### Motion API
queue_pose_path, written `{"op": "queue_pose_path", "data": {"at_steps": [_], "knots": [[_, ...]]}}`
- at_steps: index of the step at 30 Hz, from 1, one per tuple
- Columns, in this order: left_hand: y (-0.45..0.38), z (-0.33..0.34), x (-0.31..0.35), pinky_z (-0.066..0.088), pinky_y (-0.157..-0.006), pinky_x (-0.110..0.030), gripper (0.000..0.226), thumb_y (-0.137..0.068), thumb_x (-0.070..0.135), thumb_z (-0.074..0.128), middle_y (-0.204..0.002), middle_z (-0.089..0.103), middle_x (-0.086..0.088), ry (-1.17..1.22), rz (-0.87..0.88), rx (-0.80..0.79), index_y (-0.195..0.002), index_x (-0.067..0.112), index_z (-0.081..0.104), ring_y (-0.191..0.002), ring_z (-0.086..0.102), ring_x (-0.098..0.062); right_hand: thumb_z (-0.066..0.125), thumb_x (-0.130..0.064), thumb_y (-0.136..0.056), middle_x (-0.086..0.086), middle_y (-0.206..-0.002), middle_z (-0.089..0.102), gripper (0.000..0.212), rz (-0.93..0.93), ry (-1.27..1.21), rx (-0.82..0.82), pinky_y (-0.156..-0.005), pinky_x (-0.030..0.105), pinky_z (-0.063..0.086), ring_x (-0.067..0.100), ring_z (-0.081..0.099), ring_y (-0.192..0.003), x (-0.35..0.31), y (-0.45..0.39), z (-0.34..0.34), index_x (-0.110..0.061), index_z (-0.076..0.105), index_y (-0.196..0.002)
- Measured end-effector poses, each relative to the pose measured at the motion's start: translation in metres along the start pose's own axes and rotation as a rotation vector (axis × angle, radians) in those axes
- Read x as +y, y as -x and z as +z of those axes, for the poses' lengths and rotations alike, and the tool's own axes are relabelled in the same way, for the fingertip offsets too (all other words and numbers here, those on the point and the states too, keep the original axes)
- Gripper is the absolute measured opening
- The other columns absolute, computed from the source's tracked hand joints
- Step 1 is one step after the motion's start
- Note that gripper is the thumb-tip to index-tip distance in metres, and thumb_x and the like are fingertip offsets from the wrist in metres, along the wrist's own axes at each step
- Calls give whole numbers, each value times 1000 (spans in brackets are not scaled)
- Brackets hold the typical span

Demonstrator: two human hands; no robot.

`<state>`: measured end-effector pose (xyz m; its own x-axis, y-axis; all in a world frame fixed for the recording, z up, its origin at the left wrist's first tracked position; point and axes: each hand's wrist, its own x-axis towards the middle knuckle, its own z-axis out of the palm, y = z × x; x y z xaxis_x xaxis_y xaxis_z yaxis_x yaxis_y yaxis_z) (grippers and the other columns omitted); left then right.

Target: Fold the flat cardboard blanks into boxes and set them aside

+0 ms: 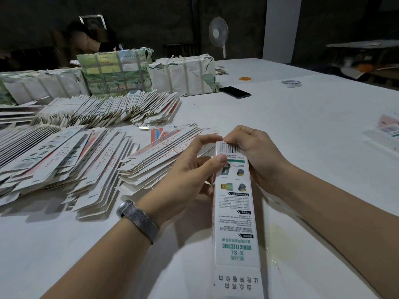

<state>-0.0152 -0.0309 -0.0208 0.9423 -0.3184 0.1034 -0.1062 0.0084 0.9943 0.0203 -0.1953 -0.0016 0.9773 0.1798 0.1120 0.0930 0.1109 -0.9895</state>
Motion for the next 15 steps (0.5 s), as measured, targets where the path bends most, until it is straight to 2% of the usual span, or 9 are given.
{"op": "queue_pose_path", "data": {"at_steps": [2, 4, 7, 9, 12, 15], "knots": [[-1, 0, 0, 43, -86, -78, 39, -90, 34, 63, -103, 75, -22, 11, 25, 20, -126, 27, 50, -87, 67, -38, 56, -15, -95, 5, -62, 62, 25, -20, 17, -11, -53, 29, 51, 24, 62, -56, 1, 2, 1, -13, 60, -70], [-2, -1, 1, 44, -85, -77, 37, -89, 33, 62, -101, 75, -21, 25, 51, 47, -124, 26, 51, -86, 67, -37, 54, -21, -97, 5, -70, 64, 23, -38, 2, -25, -63, 35, 52, 24, 64, -63, 3, 3, 4, -16, 65, -78], [-3, -5, 1, 51, -75, -57, 37, -88, 31, 63, -95, 75, -18, 44, 105, 111, -123, 25, 52, -79, 68, -30, 57, -20, -96, 8, -84, 69, 7, -45, -44, -87, -68, 38, 55, 25, 66, -70, 6, 5, 9, -20, 64, -98], [-4, -9, 2, 50, -72, -44, 40, -88, 30, 63, -95, 76, -14, 55, 129, 145, -126, 23, 51, -78, 69, -27, 58, -12, -98, 11, -93, 71, 17, -62, -61, -107, -64, 35, 57, 24, 67, -71, 8, 6, 10, -23, 59, -110], [-4, -10, 3, 50, -73, -45, 40, -89, 29, 62, -97, 75, -13, 59, 140, 138, -127, 23, 50, -80, 67, -28, 59, -10, -97, 11, -95, 70, 27, -115, -68, -110, -63, 35, 61, 24, 70, -73, 9, 6, 9, -28, 56, -117], [-4, -10, 3, 50, -76, -50, 38, -90, 30, 62, -96, 75, -14, 64, 146, 126, -126, 25, 50, -82, 66, -30, 61, -9, -96, 10, -91, 70, 25, -141, -72, -108, -61, 35, 60, 23, 70, -71, 10, 6, 7, -27, 57, -113]]}}
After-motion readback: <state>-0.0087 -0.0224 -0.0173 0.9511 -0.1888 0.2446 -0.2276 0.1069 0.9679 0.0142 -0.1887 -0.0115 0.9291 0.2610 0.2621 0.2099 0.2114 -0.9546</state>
